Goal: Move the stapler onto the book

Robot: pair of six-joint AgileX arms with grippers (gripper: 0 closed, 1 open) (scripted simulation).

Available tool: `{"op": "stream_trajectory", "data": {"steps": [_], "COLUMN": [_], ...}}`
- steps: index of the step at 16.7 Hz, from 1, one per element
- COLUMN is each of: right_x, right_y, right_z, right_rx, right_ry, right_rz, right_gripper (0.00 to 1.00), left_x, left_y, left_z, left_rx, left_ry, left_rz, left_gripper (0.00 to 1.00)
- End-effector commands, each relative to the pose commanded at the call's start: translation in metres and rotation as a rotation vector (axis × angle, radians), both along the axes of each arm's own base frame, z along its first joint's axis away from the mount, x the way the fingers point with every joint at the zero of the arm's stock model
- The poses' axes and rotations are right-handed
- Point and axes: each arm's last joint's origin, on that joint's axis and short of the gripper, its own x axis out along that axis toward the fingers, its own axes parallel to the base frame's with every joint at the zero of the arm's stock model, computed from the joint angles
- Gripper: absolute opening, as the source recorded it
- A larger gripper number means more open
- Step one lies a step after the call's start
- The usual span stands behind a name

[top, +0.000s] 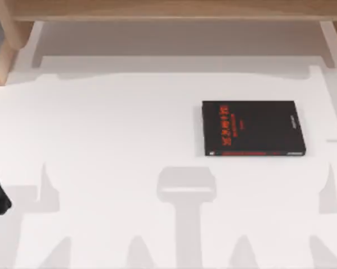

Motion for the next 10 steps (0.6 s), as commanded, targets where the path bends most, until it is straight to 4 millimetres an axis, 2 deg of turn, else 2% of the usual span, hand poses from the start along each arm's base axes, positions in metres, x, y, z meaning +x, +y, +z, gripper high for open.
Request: {"op": "stream_trajectory", "data": {"steps": [3,5,7,10], "right_x": [0.000,0.000,0.003,0.015], "right_y": [0.000,-0.001,-0.002,-0.006], "right_z": [0.002,0.011,0.029,0.069], "right_rx": [0.000,0.000,0.000,0.002], "right_ry": [0.006,0.039,0.098,0.225], "right_rz": [-0.001,-0.009,-0.022,-0.050], "right_gripper": [1.00,1.00,1.00,1.00], "left_x": [0.000,0.000,0.000,0.000], "left_y": [0.000,0.000,0.000,0.000], "left_z": [0.000,0.000,0.000,0.000], "left_rx": [0.000,0.000,0.000,0.000], "left_ry": [0.000,0.000,0.000,0.000], "left_rz": [0.000,0.000,0.000,0.000], "left_gripper": [1.00,1.00,1.00,1.00]}}
